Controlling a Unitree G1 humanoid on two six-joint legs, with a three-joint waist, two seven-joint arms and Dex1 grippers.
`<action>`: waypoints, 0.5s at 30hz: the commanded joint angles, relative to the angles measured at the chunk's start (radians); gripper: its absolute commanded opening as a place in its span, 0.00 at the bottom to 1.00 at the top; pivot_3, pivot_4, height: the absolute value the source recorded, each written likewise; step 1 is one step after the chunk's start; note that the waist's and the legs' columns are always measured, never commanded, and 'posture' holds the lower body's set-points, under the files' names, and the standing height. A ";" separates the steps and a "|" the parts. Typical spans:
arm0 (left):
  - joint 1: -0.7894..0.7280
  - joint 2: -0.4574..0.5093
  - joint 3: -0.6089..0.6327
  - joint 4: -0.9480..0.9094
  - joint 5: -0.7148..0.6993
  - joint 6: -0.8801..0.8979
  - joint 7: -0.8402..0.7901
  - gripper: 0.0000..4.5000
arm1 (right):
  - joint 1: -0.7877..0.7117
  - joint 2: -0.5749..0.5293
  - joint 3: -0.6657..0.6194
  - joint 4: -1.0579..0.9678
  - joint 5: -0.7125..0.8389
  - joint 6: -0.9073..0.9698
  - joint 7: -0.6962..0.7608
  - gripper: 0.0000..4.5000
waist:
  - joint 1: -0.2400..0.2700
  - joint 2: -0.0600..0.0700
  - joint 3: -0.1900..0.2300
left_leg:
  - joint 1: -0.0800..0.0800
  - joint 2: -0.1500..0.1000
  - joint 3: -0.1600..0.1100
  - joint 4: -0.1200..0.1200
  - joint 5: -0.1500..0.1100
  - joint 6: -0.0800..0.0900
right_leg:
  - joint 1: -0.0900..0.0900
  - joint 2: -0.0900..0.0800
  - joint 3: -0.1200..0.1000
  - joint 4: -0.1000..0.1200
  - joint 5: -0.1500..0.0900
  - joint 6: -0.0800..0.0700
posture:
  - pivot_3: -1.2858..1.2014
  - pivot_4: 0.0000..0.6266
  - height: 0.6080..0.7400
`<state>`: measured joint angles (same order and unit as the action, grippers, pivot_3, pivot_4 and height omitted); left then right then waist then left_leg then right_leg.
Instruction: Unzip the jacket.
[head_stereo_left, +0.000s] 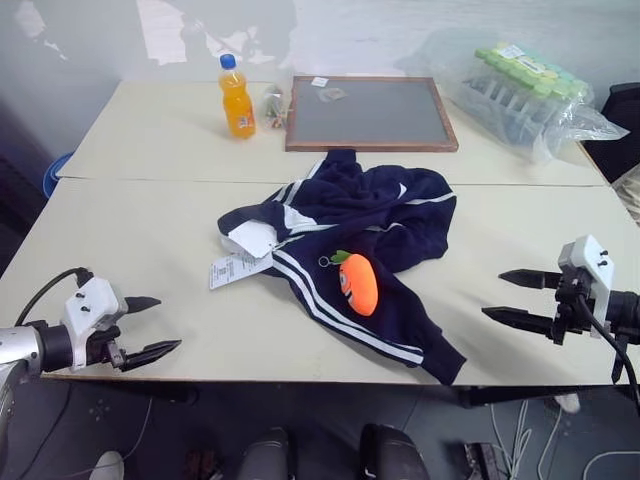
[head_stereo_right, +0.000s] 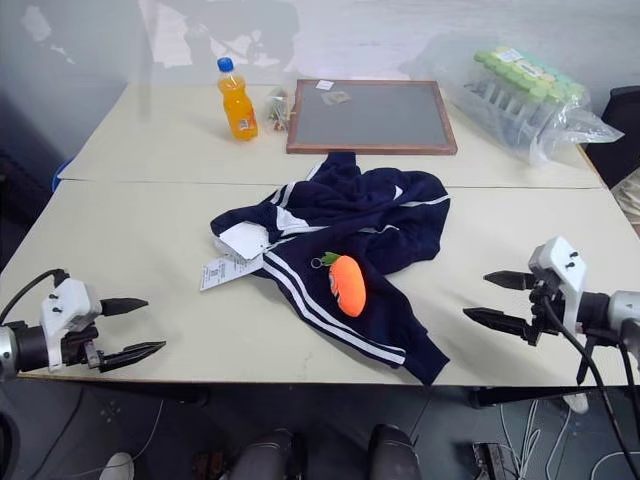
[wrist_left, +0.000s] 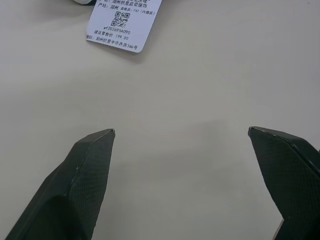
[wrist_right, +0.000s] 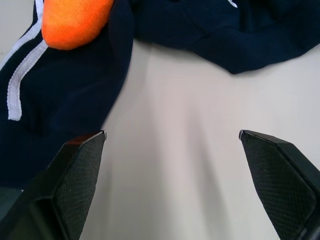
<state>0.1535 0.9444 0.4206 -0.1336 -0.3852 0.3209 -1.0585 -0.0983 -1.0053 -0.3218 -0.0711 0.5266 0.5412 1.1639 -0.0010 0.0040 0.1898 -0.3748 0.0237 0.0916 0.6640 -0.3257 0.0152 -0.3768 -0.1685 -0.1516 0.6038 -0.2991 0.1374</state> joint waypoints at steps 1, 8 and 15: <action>-0.011 -0.003 0.015 -0.081 -0.088 0.080 -0.016 1.00 | -0.007 0.014 -0.009 -0.102 0.061 0.073 -0.032 0.99 | 0.000 0.000 0.000 | 0.000 0.000 0.000 0.000 0.000 0.000 | 0.000 0.000 0.000 0.000 0.000 0.000 | 0.52 0.24 1.00; -0.095 0.034 -0.022 -0.284 -0.260 0.253 -0.045 1.00 | -0.080 0.135 0.100 -0.458 0.230 0.259 -0.213 0.99 | 0.000 0.000 0.000 | 0.001 0.003 -0.004 0.001 -0.001 -0.002 | -0.001 0.003 0.003 0.001 0.000 0.000 | 0.52 0.24 1.00; -0.276 0.055 -0.153 -0.337 -0.286 0.301 -0.040 1.00 | -0.244 0.318 0.340 -0.450 0.149 0.341 -0.432 0.99 | 0.000 0.000 0.000 | 0.002 0.003 0.000 0.001 -0.001 -0.002 | -0.002 0.004 0.006 0.003 0.000 -0.001 | 0.52 0.24 1.00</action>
<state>-0.1035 0.9890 0.2813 -0.4505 -0.6529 0.6195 -1.0947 -0.3257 -0.6985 0.0007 -0.5257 0.6997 0.8751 0.7740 -0.0010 0.0038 0.1897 -0.3734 0.0265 0.0919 0.6650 -0.3271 0.0128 -0.3807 -0.1639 -0.1446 0.6067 -0.2994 0.1363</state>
